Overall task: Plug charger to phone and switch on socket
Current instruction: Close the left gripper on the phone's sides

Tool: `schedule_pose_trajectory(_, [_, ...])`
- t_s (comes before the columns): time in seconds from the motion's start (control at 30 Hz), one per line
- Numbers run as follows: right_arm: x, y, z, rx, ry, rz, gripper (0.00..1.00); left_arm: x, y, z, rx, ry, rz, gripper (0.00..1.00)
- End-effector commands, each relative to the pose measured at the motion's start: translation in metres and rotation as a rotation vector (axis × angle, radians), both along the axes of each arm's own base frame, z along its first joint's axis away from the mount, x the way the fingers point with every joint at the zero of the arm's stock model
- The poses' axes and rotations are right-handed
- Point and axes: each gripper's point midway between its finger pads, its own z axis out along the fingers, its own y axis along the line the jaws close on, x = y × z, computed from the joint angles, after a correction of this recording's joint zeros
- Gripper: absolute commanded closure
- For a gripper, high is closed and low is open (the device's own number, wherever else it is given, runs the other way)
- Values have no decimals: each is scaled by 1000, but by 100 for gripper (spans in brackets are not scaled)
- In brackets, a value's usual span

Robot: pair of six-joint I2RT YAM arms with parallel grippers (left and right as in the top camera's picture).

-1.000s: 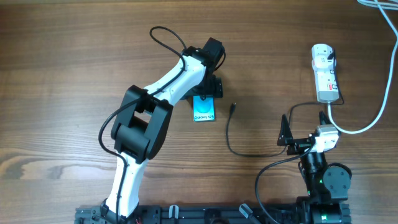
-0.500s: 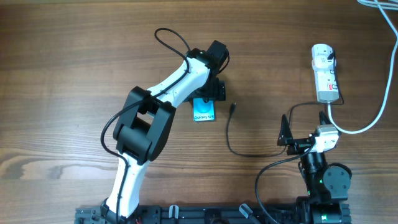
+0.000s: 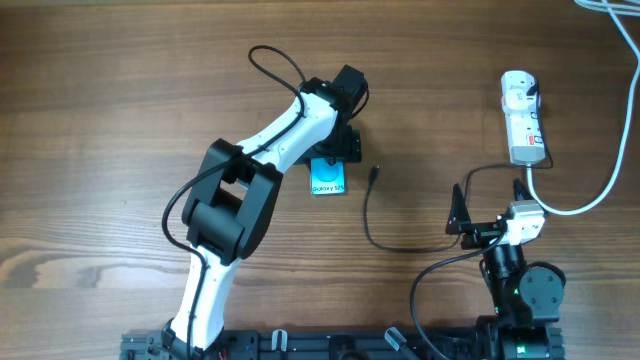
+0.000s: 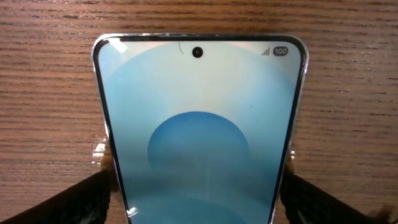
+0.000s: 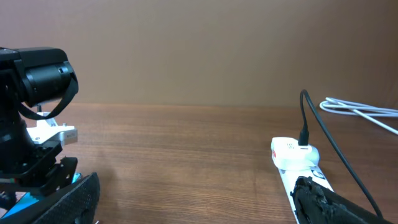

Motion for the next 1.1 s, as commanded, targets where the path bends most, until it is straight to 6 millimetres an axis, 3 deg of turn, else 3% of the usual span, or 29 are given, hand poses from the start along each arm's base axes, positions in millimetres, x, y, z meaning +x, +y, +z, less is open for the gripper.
schedule_pose_trajectory(0.0, [0, -2, 1, -9, -8, -13, 0, -7, 1, -10, 9, 31, 8, 11])
schedule_pose_trajectory(0.4, [0, -2, 1, -9, -8, -13, 0, -6, 1, -10, 9, 31, 8, 27])
schedule_pose_trajectory(0.83, [0, -2, 1, -9, -8, -13, 0, -5, 2, -9, 7, 28, 12, 25])
schedule_pose_trajectory(1.07, [0, -2, 1, -8, -8, -13, 0, 1, 0, 22, -29, -27, 15, 24])
